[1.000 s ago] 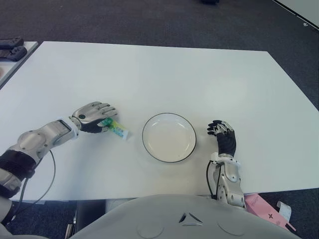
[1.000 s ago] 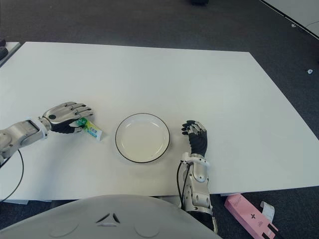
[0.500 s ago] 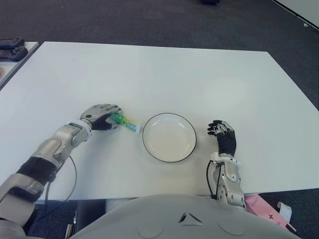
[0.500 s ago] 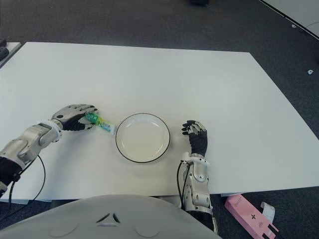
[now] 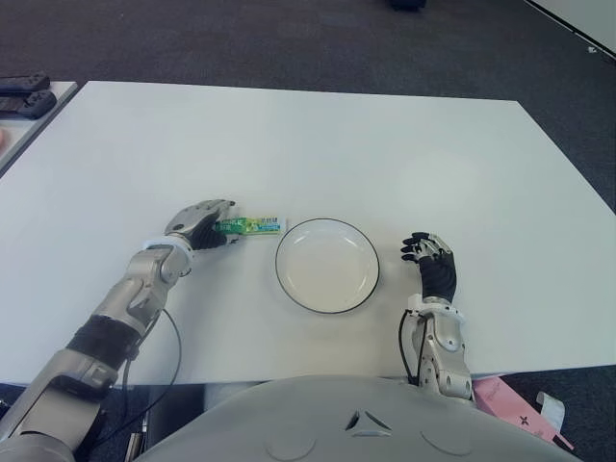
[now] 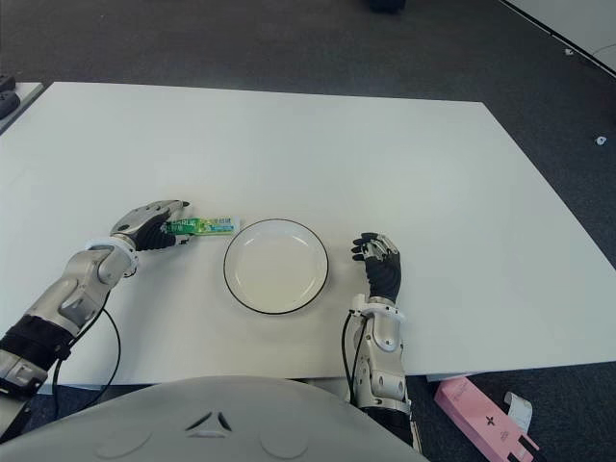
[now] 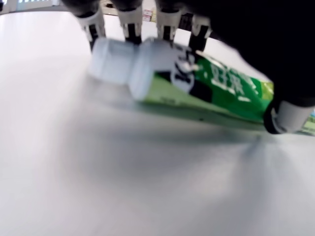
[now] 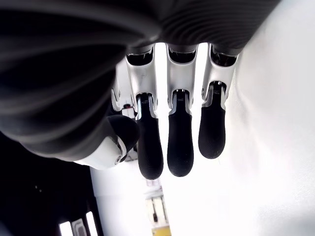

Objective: Put the toothpaste on the table into the plate.

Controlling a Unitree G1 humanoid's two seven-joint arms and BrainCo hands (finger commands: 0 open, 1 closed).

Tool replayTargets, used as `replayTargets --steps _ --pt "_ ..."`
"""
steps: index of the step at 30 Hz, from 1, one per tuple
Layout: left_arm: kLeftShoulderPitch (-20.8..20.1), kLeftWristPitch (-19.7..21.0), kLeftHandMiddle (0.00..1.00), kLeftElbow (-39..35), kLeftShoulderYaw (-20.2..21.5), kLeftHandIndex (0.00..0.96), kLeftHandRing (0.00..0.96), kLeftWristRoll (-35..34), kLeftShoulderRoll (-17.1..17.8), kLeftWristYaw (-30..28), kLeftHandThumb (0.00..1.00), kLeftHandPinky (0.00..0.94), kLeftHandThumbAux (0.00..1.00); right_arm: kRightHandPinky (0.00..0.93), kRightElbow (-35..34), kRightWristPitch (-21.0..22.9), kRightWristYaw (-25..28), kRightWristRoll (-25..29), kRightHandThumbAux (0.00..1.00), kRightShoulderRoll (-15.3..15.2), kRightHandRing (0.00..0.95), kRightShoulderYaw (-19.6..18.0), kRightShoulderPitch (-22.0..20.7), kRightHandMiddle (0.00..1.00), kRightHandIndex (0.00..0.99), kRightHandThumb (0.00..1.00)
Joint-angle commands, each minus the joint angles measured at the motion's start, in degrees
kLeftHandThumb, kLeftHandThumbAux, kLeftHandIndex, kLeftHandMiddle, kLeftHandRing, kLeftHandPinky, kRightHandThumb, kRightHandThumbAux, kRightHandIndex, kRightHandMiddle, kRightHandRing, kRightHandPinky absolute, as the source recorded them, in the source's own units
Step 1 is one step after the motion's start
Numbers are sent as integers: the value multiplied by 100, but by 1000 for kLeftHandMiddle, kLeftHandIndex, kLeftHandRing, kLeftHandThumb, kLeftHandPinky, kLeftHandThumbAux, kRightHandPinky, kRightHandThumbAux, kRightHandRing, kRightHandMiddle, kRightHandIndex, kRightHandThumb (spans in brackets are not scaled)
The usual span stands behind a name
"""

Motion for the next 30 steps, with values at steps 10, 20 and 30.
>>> replayTargets --steps 10,20,30 --pt "491 372 151 237 -87 100 235 -558 -362 -764 216 348 446 523 213 324 -80 38 724 239 529 -31 149 537 429 708" --pt "647 449 239 -98 -23 117 296 -576 -253 -772 262 371 463 522 202 289 -46 71 724 232 524 -36 180 530 429 709" --pt "686 569 324 -330 -52 199 342 -422 -129 -830 301 382 502 516 214 241 19 81 724 208 521 -46 197 529 429 708"
